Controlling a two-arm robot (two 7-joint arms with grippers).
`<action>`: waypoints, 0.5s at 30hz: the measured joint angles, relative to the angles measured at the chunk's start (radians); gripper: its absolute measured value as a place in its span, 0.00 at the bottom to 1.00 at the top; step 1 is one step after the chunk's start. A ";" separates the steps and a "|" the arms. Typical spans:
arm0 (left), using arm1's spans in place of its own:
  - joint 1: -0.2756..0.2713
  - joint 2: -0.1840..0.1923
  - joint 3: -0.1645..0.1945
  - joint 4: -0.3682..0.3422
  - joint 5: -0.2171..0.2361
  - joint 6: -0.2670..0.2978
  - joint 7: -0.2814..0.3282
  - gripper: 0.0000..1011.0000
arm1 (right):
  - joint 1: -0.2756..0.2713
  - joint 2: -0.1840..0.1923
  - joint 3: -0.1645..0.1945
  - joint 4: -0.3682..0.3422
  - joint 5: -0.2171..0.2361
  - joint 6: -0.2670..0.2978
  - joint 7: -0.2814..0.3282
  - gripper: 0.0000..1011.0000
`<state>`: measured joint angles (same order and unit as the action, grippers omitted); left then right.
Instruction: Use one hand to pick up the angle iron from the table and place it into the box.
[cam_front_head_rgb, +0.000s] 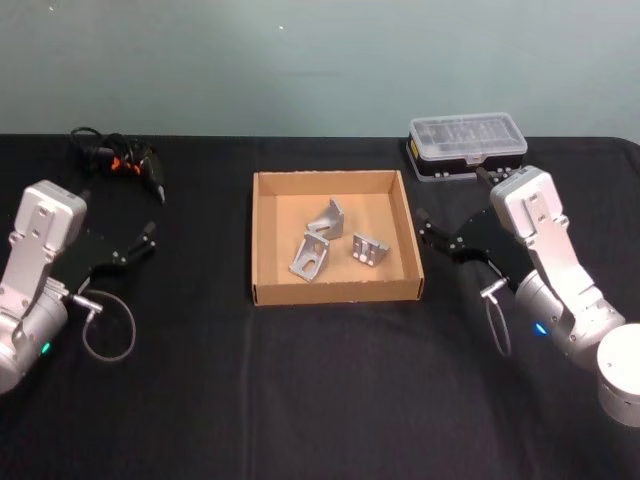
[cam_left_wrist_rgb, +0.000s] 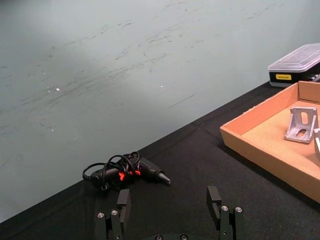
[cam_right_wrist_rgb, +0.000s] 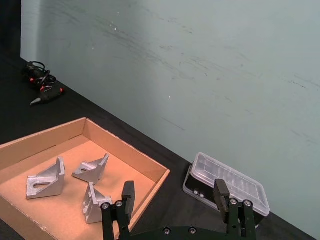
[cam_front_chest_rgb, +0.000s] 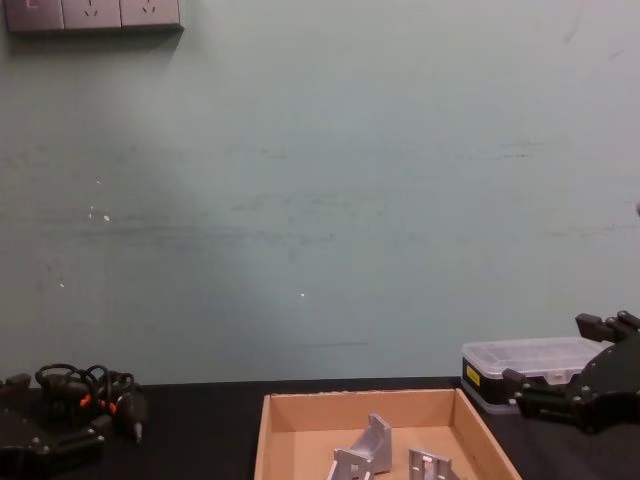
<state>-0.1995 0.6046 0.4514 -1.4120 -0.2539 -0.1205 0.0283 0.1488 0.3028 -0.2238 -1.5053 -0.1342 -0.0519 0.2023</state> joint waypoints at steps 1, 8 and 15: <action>0.000 0.000 0.000 0.000 0.000 0.000 0.000 0.99 | 0.000 0.000 -0.001 0.000 0.000 0.000 0.000 0.99; 0.000 0.000 0.000 0.000 0.000 0.000 0.000 0.99 | 0.002 0.000 -0.003 -0.001 -0.003 0.004 0.000 0.99; 0.000 0.000 0.000 0.000 0.000 0.000 0.000 0.99 | 0.003 0.000 -0.005 -0.001 -0.004 0.007 0.001 0.99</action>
<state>-0.1995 0.6046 0.4514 -1.4120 -0.2539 -0.1205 0.0283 0.1521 0.3028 -0.2285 -1.5065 -0.1382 -0.0454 0.2028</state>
